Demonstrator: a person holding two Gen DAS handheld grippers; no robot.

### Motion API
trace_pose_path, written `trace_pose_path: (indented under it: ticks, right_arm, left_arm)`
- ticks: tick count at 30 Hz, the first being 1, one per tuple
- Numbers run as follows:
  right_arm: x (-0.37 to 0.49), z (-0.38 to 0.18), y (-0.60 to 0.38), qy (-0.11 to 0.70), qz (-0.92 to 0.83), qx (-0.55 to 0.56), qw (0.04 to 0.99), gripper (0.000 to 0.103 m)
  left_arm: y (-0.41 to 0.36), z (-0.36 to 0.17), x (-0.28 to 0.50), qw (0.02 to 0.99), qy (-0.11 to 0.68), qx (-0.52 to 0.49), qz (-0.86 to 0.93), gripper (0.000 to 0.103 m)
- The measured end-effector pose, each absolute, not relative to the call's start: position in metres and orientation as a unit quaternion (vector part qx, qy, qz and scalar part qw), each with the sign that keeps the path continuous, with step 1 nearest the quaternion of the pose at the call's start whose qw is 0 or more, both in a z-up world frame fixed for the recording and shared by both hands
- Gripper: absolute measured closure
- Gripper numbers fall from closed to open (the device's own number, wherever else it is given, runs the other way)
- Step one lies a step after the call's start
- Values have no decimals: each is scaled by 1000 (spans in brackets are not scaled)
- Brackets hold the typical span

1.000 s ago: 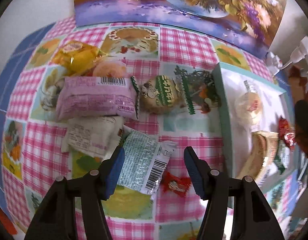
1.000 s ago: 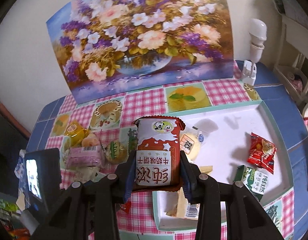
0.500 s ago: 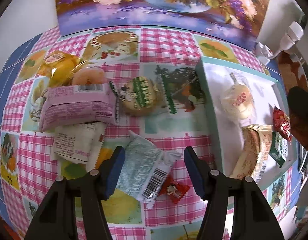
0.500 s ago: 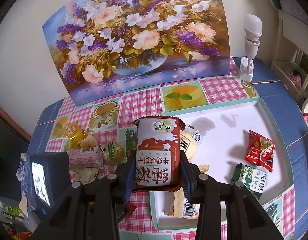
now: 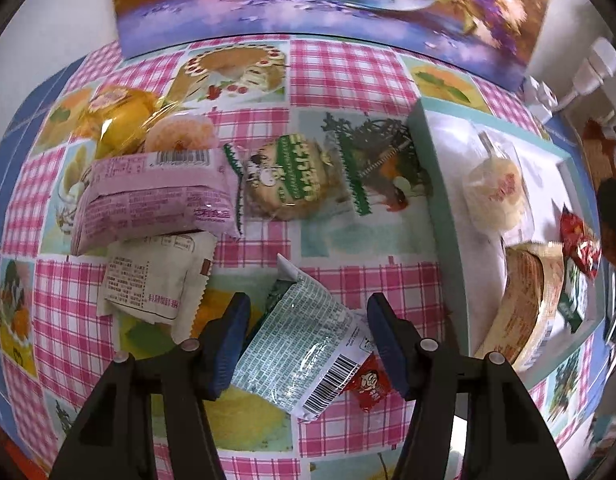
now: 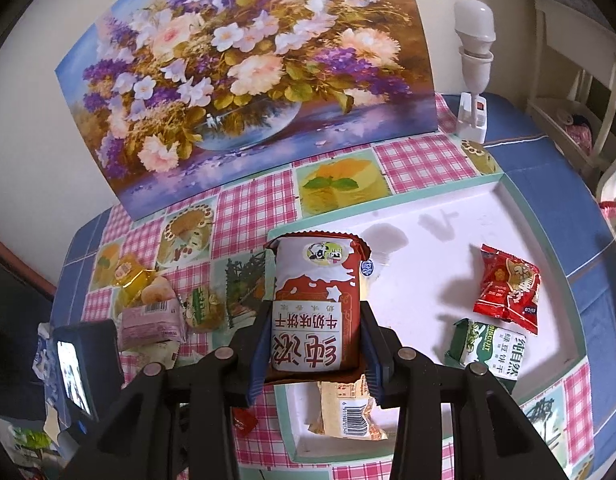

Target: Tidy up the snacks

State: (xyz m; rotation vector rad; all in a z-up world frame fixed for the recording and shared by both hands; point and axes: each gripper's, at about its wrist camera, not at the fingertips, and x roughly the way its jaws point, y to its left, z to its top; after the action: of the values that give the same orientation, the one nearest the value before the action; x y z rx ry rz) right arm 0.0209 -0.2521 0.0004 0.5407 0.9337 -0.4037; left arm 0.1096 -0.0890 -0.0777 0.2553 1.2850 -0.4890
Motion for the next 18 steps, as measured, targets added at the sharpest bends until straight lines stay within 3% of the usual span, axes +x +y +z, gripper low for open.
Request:
trace_pose_path:
  ticks: [6,8,15,18]
  right_arm:
    - [18,0,-255,439,-190,265,837,61]
    - [17,0,-256,437,-189,269,837,61]
    - [14,1,-261,434,-189,277,836,61]
    - [13,0,-263,434,-190,282,834,61]
  left_arm:
    - [-102,-79,102,758,592,141,-236,38]
    - [-106,-80,98,755,592,152,-237,18]
    - [-124,-89,79,745,590,213,-226,17]
    - [-128,-94,76,747,592,217,-211,27]
